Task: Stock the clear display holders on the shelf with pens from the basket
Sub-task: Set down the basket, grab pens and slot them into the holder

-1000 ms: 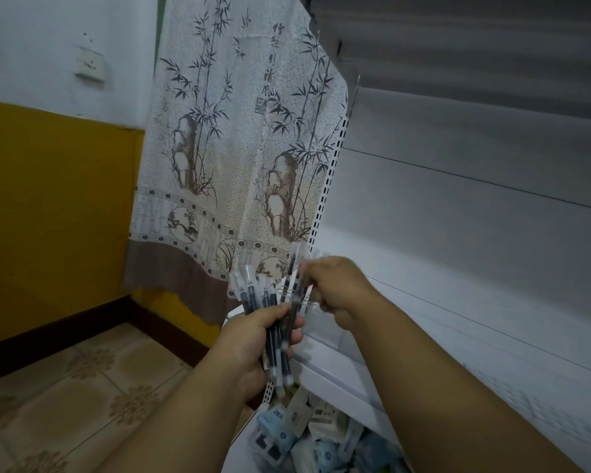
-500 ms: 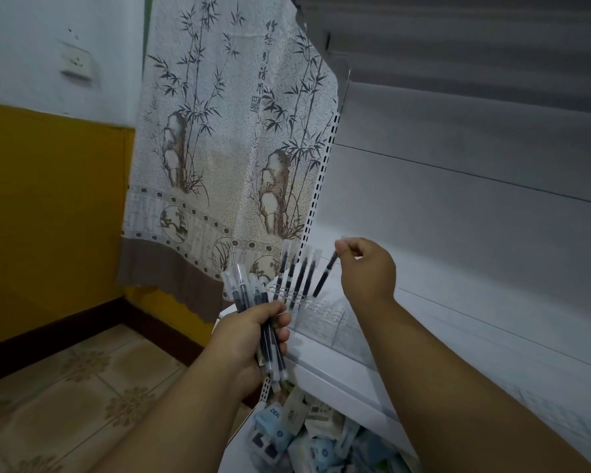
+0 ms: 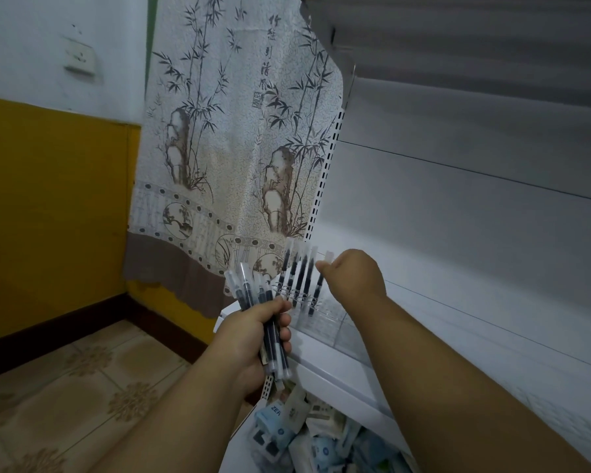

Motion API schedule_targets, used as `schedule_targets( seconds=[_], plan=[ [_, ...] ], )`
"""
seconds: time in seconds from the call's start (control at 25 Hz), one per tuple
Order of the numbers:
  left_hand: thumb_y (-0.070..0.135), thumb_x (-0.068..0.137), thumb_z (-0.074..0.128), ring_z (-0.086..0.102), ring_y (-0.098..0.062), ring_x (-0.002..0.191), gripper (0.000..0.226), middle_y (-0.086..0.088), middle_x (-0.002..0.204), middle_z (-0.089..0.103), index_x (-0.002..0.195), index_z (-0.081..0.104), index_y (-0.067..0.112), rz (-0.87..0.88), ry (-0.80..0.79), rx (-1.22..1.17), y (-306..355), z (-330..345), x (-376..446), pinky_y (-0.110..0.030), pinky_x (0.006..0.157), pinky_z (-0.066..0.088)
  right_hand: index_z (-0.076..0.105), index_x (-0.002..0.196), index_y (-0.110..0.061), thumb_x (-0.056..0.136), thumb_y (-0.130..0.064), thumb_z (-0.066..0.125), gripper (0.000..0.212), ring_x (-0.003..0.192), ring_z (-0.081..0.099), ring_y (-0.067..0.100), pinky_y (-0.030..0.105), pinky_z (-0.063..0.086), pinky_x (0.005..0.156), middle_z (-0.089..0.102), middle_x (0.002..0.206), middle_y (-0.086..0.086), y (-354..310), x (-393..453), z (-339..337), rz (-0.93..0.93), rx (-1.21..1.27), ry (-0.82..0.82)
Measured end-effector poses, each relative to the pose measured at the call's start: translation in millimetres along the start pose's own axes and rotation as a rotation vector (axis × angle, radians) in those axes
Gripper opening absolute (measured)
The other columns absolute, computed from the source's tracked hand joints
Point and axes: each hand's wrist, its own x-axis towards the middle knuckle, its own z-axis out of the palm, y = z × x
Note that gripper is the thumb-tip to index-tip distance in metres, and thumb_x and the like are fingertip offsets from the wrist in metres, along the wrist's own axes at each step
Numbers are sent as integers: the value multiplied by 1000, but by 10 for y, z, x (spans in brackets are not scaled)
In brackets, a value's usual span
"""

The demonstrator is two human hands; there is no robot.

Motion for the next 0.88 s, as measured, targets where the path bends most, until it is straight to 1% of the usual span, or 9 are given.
schedule_targets(
  seconds=[0.08, 0.12, 0.2, 0.24, 0.32, 0.44, 0.6, 0.68, 0.88],
  plan=[
    [18, 97, 54, 48, -14, 47, 20, -4, 61, 56, 98, 64, 1, -1, -29, 4, 6, -19, -10, -27, 48, 42, 56, 78, -12, 92, -45, 60, 36, 69, 56, 21, 31, 43, 63, 57, 70, 0, -53, -191, -14, -45, 74, 31],
    [18, 97, 54, 49, -14, 47, 20, -4, 62, 57, 99, 64, 1, -4, -46, 3, 9, -21, -18, -26, 48, 43, 61, 82, -8, 93, -44, 60, 38, 75, 62, 24, 33, 49, 68, 63, 77, 5, -114, -268, -33, -52, 190, -50],
    [18, 97, 54, 50, -14, 49, 20, -5, 63, 58, 102, 64, 2, -13, -76, -1, 8, -8, -47, -26, 48, 44, 68, 95, -3, 93, -44, 62, 42, 89, 66, 27, 36, 52, 78, 70, 95, 12, -294, -402, -88, 9, 406, -348],
    [18, 97, 54, 50, -15, 50, 20, -5, 64, 58, 102, 64, 2, -17, -84, 1, 2, 3, -66, -27, 48, 45, 69, 99, -4, 92, -44, 63, 41, 88, 64, 23, 33, 50, 75, 71, 97, 9, -364, -450, -123, 46, 447, -471],
    [17, 97, 55, 50, -15, 50, 19, -5, 63, 57, 101, 65, 1, -11, -84, 20, -18, 22, -94, -27, 48, 45, 72, 96, -12, 91, -39, 67, 28, 77, 57, 10, 27, 43, 62, 69, 92, -2, -433, -475, -184, 45, 443, -574],
    [20, 96, 59, 49, -16, 49, 20, -5, 62, 56, 95, 67, 2, 6, -50, 43, -46, 16, -97, -27, 46, 44, 73, 88, -14, 90, -21, 67, 10, 59, 48, 9, 22, 36, 50, 67, 79, -3, -447, -441, -192, 44, 430, -540],
    [20, 95, 61, 49, -15, 48, 20, -4, 60, 56, 98, 66, 1, 18, -27, 87, -80, 14, -92, -26, 46, 43, 70, 89, -5, 85, -32, 73, 27, 54, 46, 14, 21, 34, 43, 66, 73, 6, -445, -464, -187, 64, 328, -573],
    [21, 95, 61, 50, -15, 48, 21, -5, 62, 58, 100, 65, 1, 18, -28, 98, -95, 20, -90, -26, 46, 43, 69, 89, -4, 84, -30, 76, 27, 54, 45, 16, 20, 34, 41, 62, 67, 7, -447, -476, -193, 83, 294, -574],
    [19, 95, 61, 55, -16, 50, 23, -10, 72, 68, 103, 65, -2, 21, -16, 81, -70, -32, -96, -28, 48, 45, 68, 89, -6, 87, -24, 73, 18, 52, 49, 14, 24, 36, 48, 68, 76, 7, -403, -413, -236, 229, 623, -294]
  ],
)
